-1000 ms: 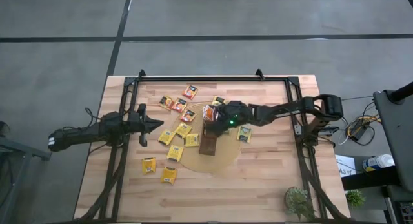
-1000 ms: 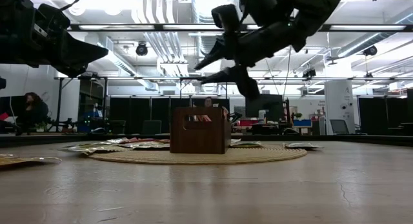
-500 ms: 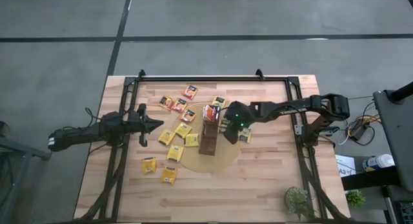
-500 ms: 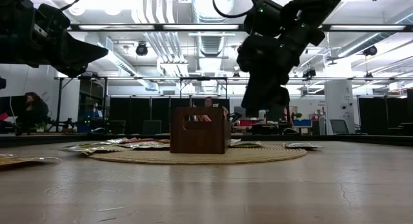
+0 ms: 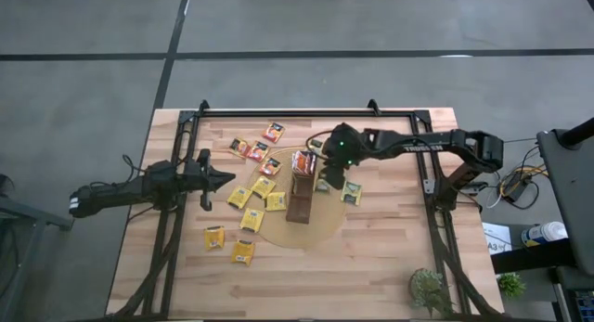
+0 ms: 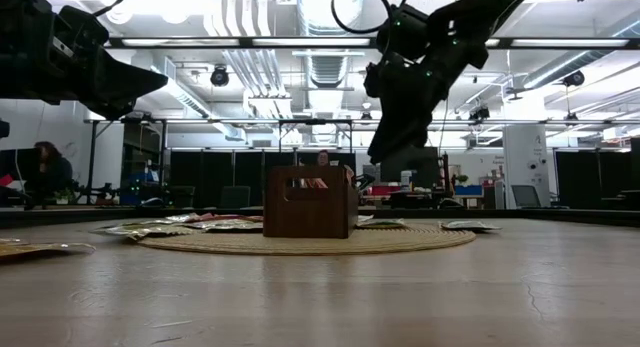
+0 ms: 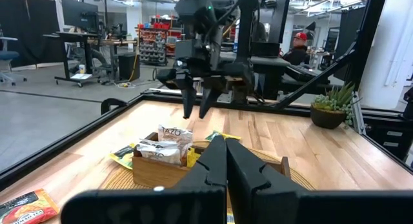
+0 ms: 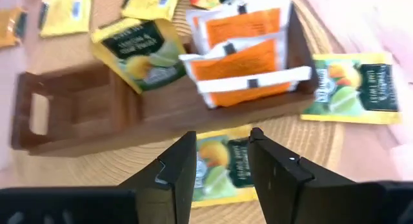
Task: Pick & Place Tea
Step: Put the yellow tea bag into the middle section of the wooden organizer
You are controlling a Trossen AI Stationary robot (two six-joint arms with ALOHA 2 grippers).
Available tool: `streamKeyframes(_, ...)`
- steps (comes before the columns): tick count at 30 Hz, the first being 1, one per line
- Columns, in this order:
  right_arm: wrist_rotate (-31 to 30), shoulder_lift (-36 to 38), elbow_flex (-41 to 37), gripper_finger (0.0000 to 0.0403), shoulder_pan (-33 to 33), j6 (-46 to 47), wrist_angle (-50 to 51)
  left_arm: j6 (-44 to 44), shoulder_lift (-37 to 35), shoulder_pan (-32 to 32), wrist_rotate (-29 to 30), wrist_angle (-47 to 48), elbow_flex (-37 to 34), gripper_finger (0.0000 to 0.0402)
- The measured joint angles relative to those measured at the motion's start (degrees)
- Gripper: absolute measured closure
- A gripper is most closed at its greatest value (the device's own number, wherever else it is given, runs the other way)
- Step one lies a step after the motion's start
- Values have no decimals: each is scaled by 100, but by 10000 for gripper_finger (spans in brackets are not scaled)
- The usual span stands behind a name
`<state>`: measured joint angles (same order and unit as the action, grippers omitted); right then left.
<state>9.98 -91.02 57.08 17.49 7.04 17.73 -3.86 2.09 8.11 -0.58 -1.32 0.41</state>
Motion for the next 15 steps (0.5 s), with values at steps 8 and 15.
streamKeyframes(8,-4,-29,-10,265,66,-798,768,0,0,-2,0,0,1,402)
streamKeyframes(15,-110,-572,631,224,66,-1157,1871,0,0,-2,0,1,0,402)
